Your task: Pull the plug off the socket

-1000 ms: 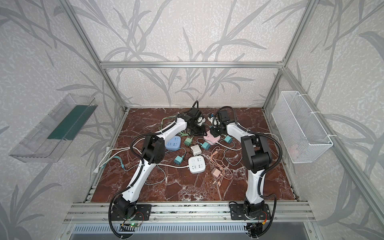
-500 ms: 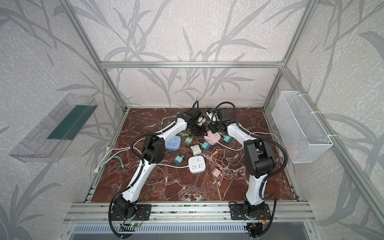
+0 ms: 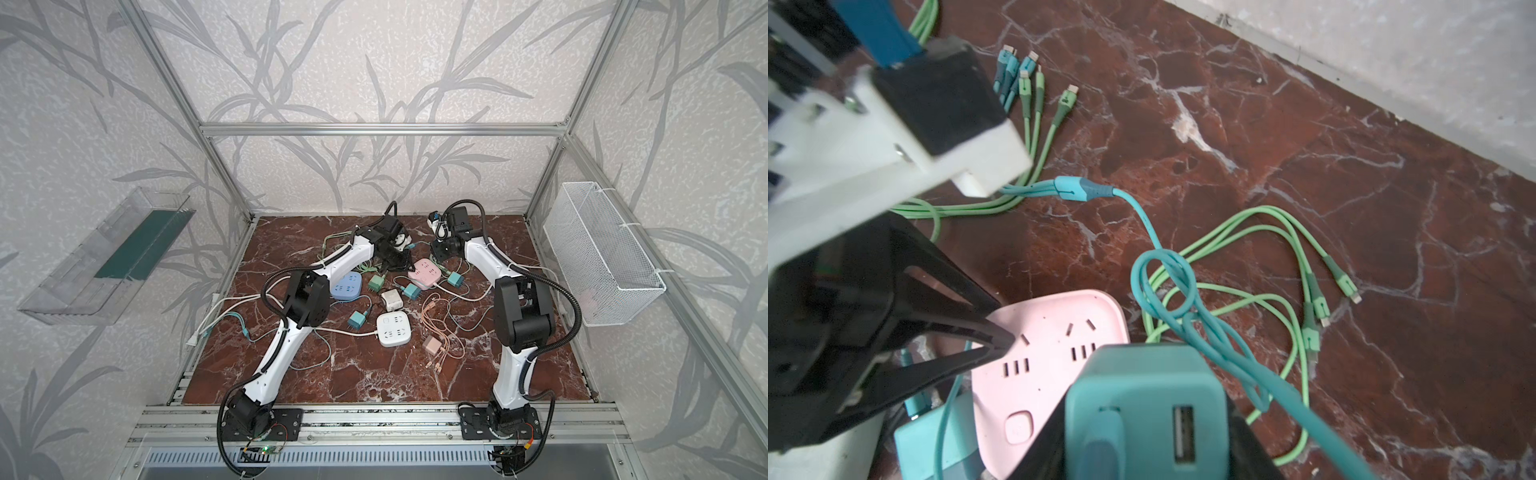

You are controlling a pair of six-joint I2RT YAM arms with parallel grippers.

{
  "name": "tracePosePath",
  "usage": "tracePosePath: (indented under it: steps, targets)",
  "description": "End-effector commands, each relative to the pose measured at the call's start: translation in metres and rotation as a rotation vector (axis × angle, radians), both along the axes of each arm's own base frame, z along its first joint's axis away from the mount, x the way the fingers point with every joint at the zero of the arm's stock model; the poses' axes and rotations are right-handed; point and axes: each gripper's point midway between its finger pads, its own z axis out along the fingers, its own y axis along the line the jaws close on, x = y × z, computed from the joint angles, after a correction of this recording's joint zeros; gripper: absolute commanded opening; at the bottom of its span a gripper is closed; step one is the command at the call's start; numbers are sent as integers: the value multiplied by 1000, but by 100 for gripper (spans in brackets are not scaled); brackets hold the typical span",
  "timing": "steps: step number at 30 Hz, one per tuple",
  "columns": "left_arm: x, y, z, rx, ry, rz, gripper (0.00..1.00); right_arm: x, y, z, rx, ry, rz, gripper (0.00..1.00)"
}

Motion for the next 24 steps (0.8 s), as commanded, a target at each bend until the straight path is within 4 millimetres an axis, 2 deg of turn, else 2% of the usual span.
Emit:
tracePosePath:
  steps: [1,8,24]
  targets:
    - [-31,26,-57,171,126,7,31,-8,-13,-11,-39,84,-26,28]
    - [-28,21,-49,140,112,13,31,-15,-32,-24,-112,189,-48,29]
    - [-20,8,-15,24,46,39,32,-21,-54,-52,-221,303,-87,33]
